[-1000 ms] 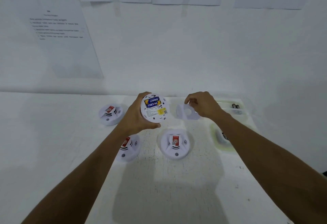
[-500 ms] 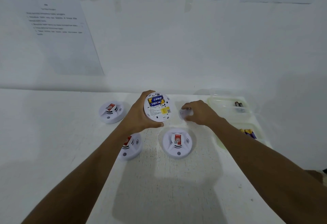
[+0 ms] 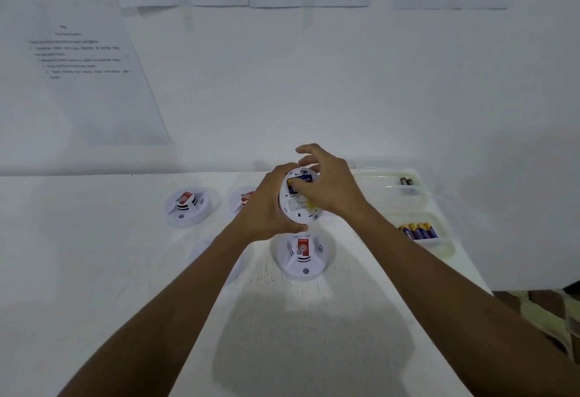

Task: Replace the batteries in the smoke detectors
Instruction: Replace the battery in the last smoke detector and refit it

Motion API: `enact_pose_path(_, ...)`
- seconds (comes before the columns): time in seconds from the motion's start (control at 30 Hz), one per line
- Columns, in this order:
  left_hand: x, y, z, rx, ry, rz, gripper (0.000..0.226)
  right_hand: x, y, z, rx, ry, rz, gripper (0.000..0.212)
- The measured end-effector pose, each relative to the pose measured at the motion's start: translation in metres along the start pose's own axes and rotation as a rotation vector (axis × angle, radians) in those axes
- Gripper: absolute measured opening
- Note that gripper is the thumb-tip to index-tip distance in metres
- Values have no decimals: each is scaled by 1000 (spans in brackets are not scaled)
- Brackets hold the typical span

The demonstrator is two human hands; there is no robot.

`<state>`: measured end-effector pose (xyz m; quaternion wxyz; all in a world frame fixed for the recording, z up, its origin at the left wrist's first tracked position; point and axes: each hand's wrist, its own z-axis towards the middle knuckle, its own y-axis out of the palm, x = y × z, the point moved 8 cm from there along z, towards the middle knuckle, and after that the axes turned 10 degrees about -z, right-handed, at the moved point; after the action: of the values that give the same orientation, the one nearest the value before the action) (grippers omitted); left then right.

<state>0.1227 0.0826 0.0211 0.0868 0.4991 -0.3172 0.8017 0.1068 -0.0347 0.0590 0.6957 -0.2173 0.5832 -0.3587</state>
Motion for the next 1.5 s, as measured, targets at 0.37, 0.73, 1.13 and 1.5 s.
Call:
enact_pose_path(0.37, 0, 6, 3, 1, -69, 30, 90, -16, -13, -13, 111, 69, -206, 68)
enact_pose_path(0.73, 2, 2, 0, 33, -49, -41, 93, -19, -15, -23, 161, -211, -115, 21)
enact_pose_path(1.13, 9, 37, 12, 8, -33, -27, 94, 10, -63, -41, 306, -290, 6, 11)
enact_pose_path(1.5, 37, 87, 25, 12, 1, -79, 99, 164, -127, -60, -77, 114, -545, 7)
